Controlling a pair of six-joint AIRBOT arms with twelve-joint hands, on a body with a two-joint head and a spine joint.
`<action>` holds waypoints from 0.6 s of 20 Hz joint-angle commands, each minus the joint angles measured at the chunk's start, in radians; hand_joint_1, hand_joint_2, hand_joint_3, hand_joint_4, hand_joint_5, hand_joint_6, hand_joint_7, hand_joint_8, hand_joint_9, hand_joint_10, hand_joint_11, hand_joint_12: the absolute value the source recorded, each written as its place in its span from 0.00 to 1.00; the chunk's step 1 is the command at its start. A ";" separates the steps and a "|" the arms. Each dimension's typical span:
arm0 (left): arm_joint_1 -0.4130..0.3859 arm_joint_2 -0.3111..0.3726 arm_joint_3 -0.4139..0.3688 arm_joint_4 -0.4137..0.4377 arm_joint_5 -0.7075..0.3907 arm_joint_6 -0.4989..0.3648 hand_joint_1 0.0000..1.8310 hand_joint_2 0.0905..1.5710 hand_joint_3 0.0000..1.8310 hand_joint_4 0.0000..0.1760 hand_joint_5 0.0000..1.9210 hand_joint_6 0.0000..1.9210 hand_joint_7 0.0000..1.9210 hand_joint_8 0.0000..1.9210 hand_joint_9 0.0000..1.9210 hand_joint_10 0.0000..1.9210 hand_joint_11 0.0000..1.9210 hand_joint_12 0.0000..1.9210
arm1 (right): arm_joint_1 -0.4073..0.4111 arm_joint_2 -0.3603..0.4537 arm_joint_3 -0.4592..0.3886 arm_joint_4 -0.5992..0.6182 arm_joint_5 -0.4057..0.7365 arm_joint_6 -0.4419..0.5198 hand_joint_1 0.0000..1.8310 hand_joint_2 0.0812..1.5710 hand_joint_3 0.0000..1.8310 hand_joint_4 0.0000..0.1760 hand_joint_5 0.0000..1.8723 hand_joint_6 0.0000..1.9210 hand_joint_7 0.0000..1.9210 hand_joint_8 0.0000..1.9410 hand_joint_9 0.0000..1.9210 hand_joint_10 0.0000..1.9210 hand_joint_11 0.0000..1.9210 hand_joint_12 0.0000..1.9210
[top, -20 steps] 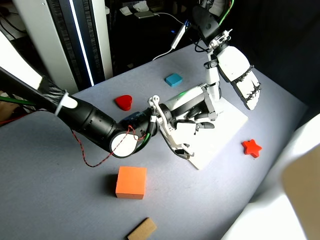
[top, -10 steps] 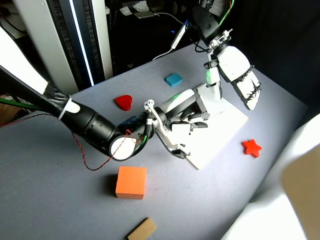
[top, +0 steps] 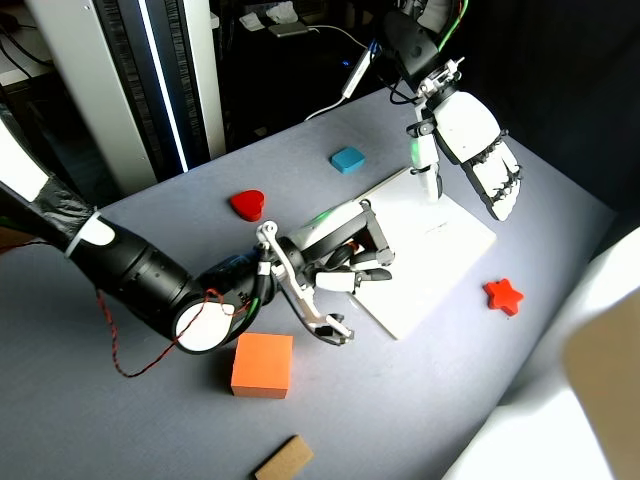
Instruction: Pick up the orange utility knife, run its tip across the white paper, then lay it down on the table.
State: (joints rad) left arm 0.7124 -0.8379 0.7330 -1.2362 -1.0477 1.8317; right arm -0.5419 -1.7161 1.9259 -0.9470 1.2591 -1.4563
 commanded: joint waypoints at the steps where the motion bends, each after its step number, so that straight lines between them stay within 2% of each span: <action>1: -0.007 0.004 0.000 0.056 -0.090 0.003 0.15 0.87 0.00 0.00 0.03 0.00 0.08 0.00 0.09 0.00 0.00 0.30 | 0.015 0.004 0.000 0.063 0.083 -0.012 0.84 0.78 0.00 1.00 0.72 1.00 0.80 1.00 0.87 1.00 0.90 1.00; 3: -0.009 0.004 0.000 0.056 -0.090 0.004 0.15 0.87 0.00 0.00 0.03 0.00 0.07 0.00 0.09 0.00 0.00 0.30 | 0.037 0.005 -0.018 0.090 0.080 -0.012 0.84 0.78 0.00 1.00 0.72 1.00 0.81 1.00 0.88 1.00 0.90 1.00; 4: -0.010 0.004 0.000 0.056 -0.090 0.004 0.12 0.89 0.01 0.00 0.03 0.00 0.07 0.00 0.09 0.00 0.00 0.30 | 0.050 0.009 -0.037 0.102 0.077 -0.012 0.84 0.78 0.00 1.00 0.72 1.00 0.81 1.00 0.88 1.00 0.90 1.00; 9: -0.009 0.004 0.001 0.056 -0.090 0.004 0.12 0.88 0.00 0.00 0.01 0.00 0.05 0.00 0.08 0.00 0.00 0.28 | 0.107 0.063 -0.194 0.202 0.024 -0.002 0.85 0.78 0.00 1.00 0.72 1.00 0.80 1.00 0.87 1.00 0.90 1.00; 10: -0.009 0.004 0.001 0.056 -0.090 0.004 0.13 0.88 0.00 0.00 0.00 0.00 0.05 0.00 0.07 0.00 0.00 0.26 | 0.107 0.088 -0.252 0.270 -0.008 0.023 0.85 0.77 0.00 1.00 0.73 1.00 0.80 1.00 0.88 1.00 0.90 1.00; 12: -0.008 0.004 0.001 0.056 -0.090 0.006 0.15 0.87 0.00 0.00 0.00 0.00 0.05 0.00 0.07 0.00 0.00 0.26 | 0.097 0.163 -0.409 0.486 -0.115 0.065 0.84 0.78 0.00 1.00 0.73 1.00 0.81 1.00 0.88 1.00 0.91 1.00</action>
State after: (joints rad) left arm 0.7116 -0.8379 0.7311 -1.2358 -1.0481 1.8320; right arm -0.4515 -1.5440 1.4822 -0.4847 1.0695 -1.3827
